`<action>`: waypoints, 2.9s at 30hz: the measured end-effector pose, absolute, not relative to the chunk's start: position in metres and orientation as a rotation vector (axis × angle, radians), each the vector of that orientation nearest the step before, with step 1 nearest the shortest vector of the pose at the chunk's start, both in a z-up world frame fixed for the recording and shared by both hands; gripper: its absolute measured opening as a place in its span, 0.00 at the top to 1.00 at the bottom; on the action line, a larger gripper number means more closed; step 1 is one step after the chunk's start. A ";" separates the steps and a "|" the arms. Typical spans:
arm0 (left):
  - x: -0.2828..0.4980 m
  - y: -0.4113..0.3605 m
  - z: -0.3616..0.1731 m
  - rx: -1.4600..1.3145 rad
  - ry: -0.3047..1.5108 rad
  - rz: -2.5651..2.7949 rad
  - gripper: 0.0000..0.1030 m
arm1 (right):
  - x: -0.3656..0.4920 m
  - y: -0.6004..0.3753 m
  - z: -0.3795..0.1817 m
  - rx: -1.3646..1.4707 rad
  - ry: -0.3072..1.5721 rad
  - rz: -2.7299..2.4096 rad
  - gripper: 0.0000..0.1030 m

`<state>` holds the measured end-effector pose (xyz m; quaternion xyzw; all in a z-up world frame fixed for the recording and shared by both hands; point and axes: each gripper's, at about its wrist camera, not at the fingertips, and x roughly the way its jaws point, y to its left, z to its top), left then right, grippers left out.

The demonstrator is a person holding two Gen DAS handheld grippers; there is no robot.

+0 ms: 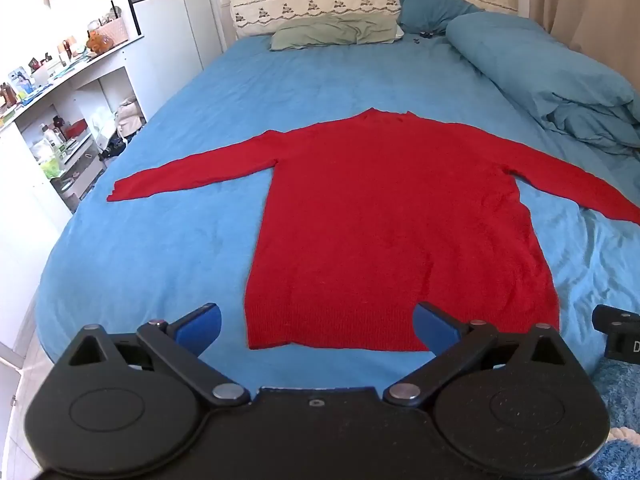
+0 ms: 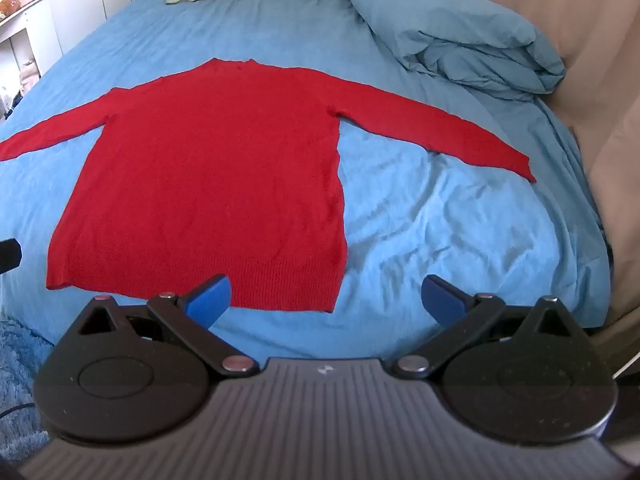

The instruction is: Fold small clothes

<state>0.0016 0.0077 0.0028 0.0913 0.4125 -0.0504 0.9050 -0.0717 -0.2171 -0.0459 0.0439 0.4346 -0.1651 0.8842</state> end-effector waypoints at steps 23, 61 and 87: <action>0.006 0.009 0.001 0.192 0.859 -0.099 0.00 | -0.070 -0.208 -0.042 0.079 0.898 -0.319 0.00; 0.005 0.009 0.001 0.196 0.868 -0.115 0.00 | -0.070 -0.209 -0.046 0.083 0.911 -0.318 0.00; 0.067 -0.045 0.038 0.218 0.737 -0.236 0.00 | -0.046 -0.253 -0.020 0.141 0.836 -0.416 0.00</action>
